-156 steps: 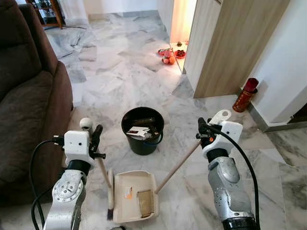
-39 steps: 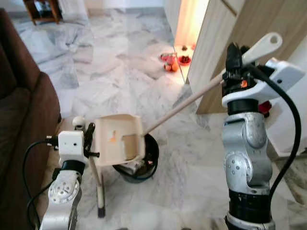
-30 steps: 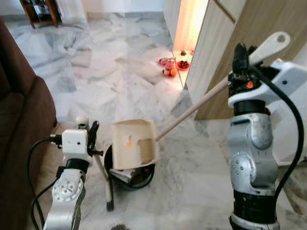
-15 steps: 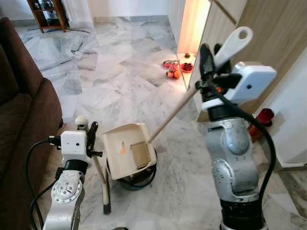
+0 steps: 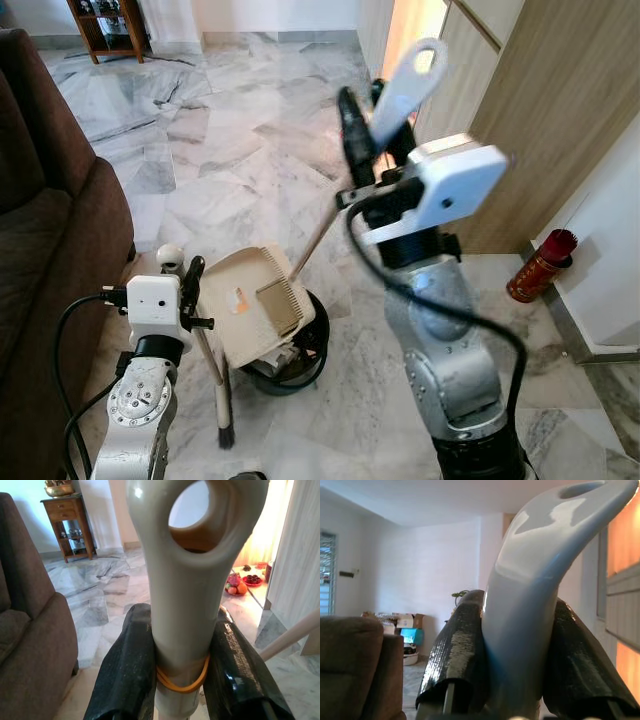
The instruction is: Sweep floor
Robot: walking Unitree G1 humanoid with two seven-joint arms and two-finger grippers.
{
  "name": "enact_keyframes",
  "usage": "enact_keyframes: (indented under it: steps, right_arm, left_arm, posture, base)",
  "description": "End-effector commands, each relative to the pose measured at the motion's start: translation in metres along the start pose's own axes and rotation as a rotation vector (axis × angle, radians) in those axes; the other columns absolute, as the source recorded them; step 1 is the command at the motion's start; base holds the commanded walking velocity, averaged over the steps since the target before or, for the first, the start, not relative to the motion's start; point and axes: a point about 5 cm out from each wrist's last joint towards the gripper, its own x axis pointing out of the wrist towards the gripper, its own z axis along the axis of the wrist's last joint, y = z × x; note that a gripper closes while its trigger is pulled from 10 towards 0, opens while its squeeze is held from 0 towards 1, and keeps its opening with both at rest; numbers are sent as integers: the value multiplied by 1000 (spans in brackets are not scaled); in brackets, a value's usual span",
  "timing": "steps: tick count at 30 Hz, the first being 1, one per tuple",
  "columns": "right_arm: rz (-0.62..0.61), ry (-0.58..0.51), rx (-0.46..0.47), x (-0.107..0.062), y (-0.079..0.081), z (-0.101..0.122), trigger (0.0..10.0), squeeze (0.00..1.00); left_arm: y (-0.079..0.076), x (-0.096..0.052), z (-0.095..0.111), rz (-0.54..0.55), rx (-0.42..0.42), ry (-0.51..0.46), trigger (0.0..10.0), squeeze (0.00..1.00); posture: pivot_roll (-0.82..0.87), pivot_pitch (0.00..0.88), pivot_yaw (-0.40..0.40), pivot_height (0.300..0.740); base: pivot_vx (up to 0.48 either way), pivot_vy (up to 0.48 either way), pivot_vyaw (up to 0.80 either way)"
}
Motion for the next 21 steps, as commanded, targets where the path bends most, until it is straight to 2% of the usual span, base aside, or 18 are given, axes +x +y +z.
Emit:
enact_keyframes:
  steps: [1,7,11,21]
  right_arm:
    - [52,-125,-32,0,9,22,10000,0]
    - [85,-130,-57,-1,15,21,10000,0]
    - [154,-161,-134,-3,25,23,10000,0]
    - [206,-195,-182,-5,34,26,10000,0]
  left_arm:
    - [2,1,8,10,13,-47,10000,0]
    - [2,2,9,10,13,-47,10000,0]
    - [2,2,9,9,12,-48,10000,0]
    - [1,1,9,7,9,-47,10000,0]
  posture:
    - [190,172,-24,740]
    - [189,178,-22,740]
    - [186,187,-22,740]
    - [187,190,-24,740]
  base:
    - [0,0,0]
    - [0,0,0]
    - [0,0,0]
    - [0,0,0]
